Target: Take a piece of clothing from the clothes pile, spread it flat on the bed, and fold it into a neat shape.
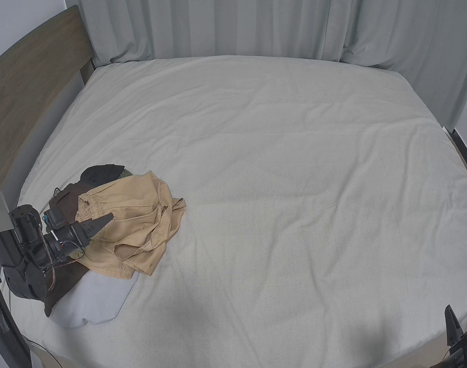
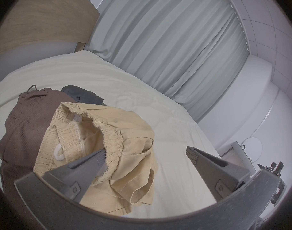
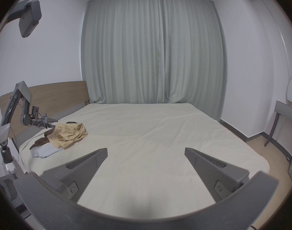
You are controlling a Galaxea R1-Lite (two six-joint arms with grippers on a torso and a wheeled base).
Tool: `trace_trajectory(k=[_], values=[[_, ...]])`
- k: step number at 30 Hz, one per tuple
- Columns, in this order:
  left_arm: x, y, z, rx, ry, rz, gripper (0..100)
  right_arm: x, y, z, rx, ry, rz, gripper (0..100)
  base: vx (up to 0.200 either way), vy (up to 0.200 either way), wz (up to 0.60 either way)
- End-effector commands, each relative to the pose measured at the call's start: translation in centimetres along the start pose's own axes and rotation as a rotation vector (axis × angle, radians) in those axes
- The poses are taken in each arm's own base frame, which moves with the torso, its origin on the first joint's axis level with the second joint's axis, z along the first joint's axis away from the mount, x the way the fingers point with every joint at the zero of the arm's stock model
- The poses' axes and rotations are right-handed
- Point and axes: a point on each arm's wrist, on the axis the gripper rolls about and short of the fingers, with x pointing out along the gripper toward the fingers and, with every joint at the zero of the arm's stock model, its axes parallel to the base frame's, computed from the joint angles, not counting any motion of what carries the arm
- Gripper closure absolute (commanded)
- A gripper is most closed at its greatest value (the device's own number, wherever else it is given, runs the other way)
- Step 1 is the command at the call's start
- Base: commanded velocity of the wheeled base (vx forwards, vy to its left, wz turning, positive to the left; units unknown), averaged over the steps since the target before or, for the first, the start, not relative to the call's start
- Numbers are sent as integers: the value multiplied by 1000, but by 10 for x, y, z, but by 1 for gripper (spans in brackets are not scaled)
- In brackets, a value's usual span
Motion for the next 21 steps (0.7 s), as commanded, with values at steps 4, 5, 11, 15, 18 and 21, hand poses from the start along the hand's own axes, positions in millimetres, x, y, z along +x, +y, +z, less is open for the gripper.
trace_trajectory(k=[4,5,11,15,18,21], values=[[6,-4,-2,6,10,-20,0,0,0,-5,1,1,0,0,0,0,0],[10,-6,-5,4,18,-23,0,0,0,-5,-1,1,0,0,0,0,0],[21,-4,-9,25,27,-40,0,0,0,-5,-1,1,0,0,0,0,0],[25,0,-14,51,41,-37,0,0,0,-5,1,1,0,0,0,0,0],[26,1,-13,60,38,-40,0,0,0,-5,-1,1,0,0,0,0,0],[26,1,-13,62,37,-38,0,0,0,-5,-1,1,0,0,0,0,0]])
